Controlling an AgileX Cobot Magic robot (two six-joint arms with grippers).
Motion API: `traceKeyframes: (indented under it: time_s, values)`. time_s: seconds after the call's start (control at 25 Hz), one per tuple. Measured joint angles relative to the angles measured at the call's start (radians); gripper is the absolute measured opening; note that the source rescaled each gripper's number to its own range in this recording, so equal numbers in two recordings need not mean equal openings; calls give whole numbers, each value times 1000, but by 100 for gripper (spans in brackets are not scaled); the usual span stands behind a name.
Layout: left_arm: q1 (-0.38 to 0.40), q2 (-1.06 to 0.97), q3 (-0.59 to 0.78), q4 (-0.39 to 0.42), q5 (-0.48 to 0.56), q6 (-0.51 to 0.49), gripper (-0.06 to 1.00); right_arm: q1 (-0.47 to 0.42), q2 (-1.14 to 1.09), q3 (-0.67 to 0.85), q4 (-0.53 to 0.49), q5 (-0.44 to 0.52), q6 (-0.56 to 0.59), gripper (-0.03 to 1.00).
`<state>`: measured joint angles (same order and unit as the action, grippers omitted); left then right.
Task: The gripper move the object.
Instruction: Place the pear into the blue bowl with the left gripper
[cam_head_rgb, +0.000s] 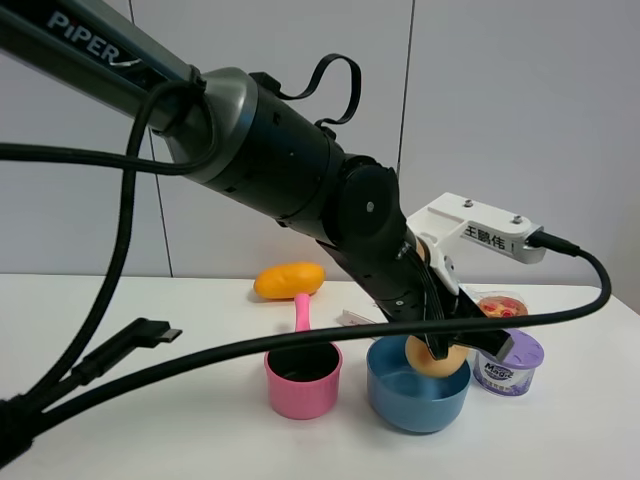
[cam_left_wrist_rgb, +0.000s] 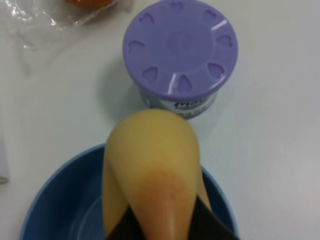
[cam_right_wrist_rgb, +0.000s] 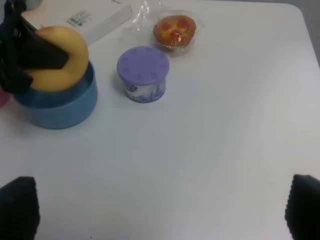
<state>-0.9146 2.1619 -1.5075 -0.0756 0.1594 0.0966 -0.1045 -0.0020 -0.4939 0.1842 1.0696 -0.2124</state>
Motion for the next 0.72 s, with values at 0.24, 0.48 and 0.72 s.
traceKeyframes:
  time_s: [0.24, 0.48, 0.72]
  values:
    - [12, 51, -2, 4, -13, 0, 0, 0, 0, 0, 0, 0, 0, 100]
    - [15, 64, -2, 25, -12, 0, 0, 0, 0, 0, 0, 0, 0, 100]
    - [17, 64, -2, 27, -11, 0, 30, 0, 0, 0, 0, 0, 0, 100]
